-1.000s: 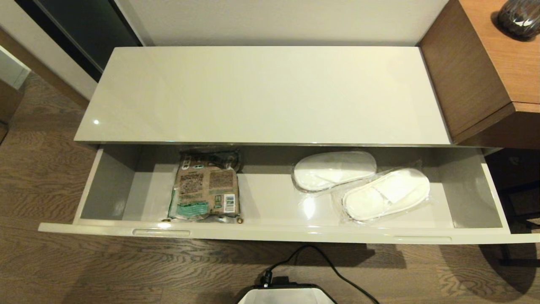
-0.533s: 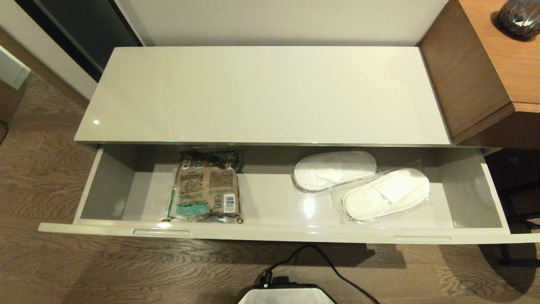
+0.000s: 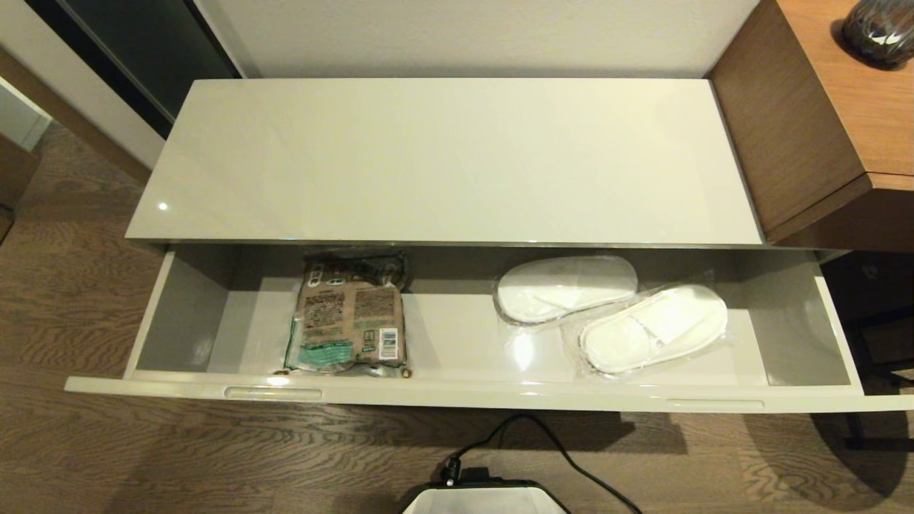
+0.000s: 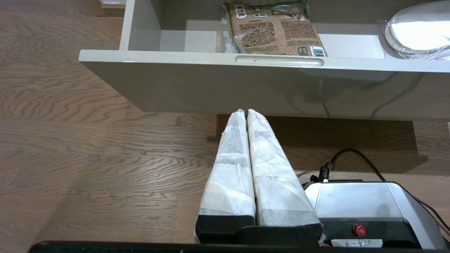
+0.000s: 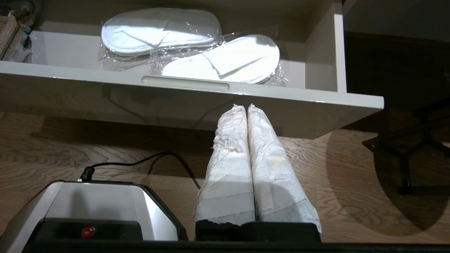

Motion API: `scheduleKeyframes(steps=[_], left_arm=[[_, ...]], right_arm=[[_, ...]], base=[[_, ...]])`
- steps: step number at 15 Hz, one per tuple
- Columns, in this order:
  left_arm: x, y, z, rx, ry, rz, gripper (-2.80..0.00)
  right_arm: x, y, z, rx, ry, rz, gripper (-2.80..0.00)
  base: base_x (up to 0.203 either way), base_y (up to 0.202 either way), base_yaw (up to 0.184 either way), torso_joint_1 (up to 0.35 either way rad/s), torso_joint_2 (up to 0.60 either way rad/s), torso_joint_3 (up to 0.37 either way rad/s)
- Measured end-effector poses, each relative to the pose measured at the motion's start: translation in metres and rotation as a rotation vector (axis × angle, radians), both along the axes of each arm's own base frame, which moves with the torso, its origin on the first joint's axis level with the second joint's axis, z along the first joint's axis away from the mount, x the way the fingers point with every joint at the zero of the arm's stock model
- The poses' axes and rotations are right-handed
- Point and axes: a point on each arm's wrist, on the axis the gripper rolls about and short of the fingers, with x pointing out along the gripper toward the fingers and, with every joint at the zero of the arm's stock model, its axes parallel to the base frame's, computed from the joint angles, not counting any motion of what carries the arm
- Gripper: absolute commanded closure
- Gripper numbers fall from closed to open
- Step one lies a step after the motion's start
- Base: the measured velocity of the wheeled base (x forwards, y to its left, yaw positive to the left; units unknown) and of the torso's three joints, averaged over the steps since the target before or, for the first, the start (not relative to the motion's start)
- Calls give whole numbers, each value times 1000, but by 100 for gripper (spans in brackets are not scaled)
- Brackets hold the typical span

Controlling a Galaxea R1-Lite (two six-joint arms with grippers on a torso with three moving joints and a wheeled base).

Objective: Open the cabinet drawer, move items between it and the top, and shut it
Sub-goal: Take out the tissue from the drawer

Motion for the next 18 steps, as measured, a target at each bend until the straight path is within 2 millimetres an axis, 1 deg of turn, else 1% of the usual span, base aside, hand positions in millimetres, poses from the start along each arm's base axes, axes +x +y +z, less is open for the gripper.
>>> scheduleKeyframes(steps=[6, 9, 18], left_arm=[[0, 0, -1, 25, 13, -2, 0], [-1, 0, 0, 110, 12, -11, 0], [0, 0, 0, 112, 9, -13, 0]], right_arm=[[0, 0, 0, 1, 0, 0, 0], [0, 0, 0, 0, 0, 0, 0], [0, 0, 0, 0, 0, 0, 0]], base=[[0, 0, 0, 0, 0, 0], [0, 0, 0, 0, 0, 0], [0, 0, 0, 0, 0, 0]])
